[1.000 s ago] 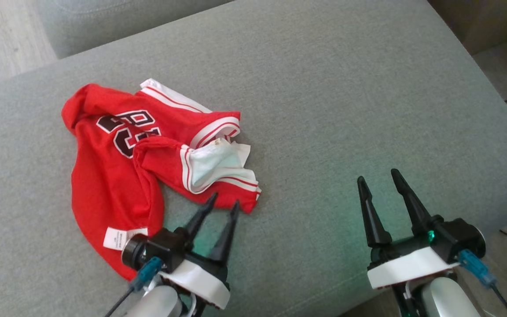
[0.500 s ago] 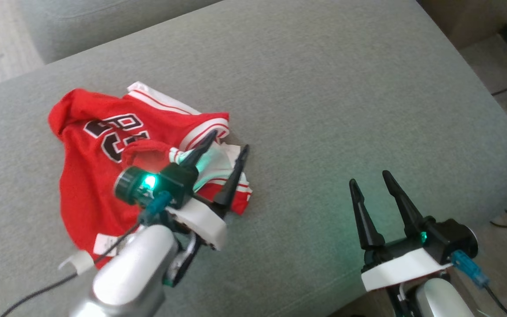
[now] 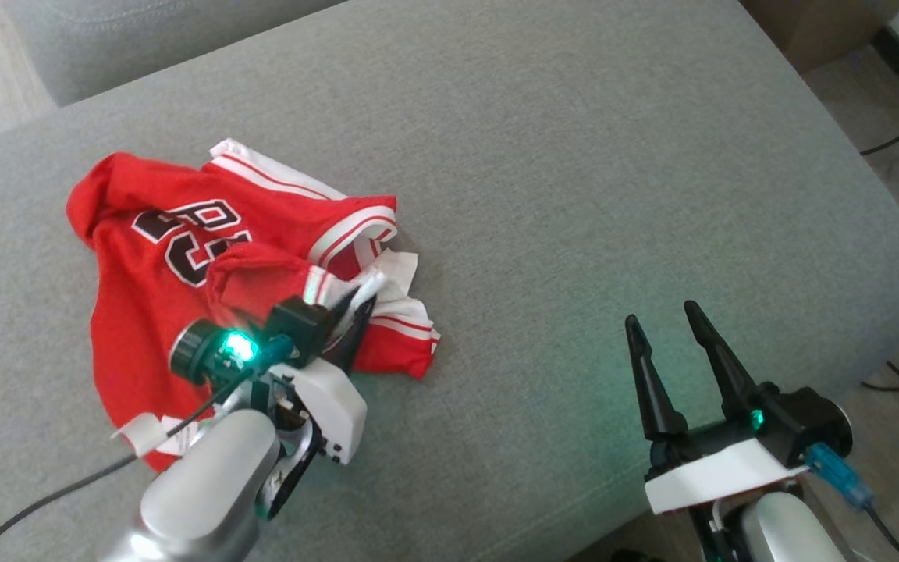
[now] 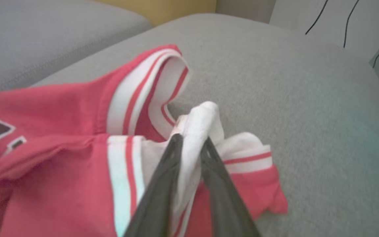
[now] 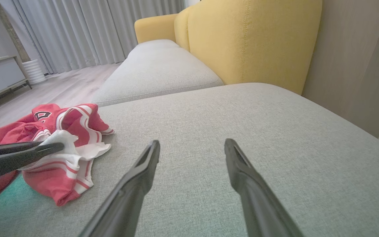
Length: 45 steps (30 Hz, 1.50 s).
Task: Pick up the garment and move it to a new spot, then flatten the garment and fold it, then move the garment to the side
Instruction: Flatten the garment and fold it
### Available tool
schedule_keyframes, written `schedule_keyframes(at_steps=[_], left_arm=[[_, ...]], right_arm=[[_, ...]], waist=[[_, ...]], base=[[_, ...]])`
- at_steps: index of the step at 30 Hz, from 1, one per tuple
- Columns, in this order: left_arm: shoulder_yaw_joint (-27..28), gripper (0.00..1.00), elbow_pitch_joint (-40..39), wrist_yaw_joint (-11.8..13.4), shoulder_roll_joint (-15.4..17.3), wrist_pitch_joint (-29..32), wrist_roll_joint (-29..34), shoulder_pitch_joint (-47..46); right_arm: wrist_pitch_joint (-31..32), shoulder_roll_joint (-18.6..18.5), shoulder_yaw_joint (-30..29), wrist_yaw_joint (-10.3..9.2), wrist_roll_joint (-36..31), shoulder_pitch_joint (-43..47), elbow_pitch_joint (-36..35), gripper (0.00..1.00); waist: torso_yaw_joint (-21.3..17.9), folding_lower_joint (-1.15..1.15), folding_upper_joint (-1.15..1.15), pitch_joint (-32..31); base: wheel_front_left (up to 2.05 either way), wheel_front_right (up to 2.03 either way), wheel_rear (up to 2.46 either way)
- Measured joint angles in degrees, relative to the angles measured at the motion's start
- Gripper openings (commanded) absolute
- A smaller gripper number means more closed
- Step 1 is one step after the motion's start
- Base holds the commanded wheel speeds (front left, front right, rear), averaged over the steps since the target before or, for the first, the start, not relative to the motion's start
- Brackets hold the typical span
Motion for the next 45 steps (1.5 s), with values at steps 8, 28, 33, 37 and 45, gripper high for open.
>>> schedule_keyframes(at_steps=[8,28,33,37,45], left_arm=[[0.7,0.00,-1.2,0.0,-0.7,-4.8,-0.4,-0.7],[-5.3,0.78,-15.7,-3.8,-0.2,-8.4,-7.5,16.6],[-8.6,1.00,-12.8,-6.3,0.0,-5.4,-8.5,16.7],[-9.2,1.00,-13.6,-7.2,0.9,-4.3,-10.9,17.1],[-2.3,1.00,-21.0,-3.1,1.9,-12.1,-12.6,17.5]], right_arm=[[0.0,0.0,-0.3,0.00,0.1,0.0,0.0,1.00],[0.0,0.0,-2.1,0.00,-0.9,1.0,-0.2,1.00],[0.0,0.0,-2.0,0.00,-0.9,1.0,0.0,1.00],[0.0,0.0,-2.0,0.00,-0.9,1.0,0.1,1.00],[0.0,0.0,-2.4,0.00,-0.9,1.3,0.1,1.00]], waist=[[1.2,0.00,0.00,0.2],[6.2,0.00,0.00,-0.9],[5.8,0.00,0.00,-1.2],[5.5,0.00,0.00,-1.2],[5.7,0.00,0.00,-2.7]], base=[[0.00,0.00,0.00],[0.00,0.00,0.00],[0.00,0.00,0.00],[0.00,0.00,0.00],[0.00,0.00,0.00]])
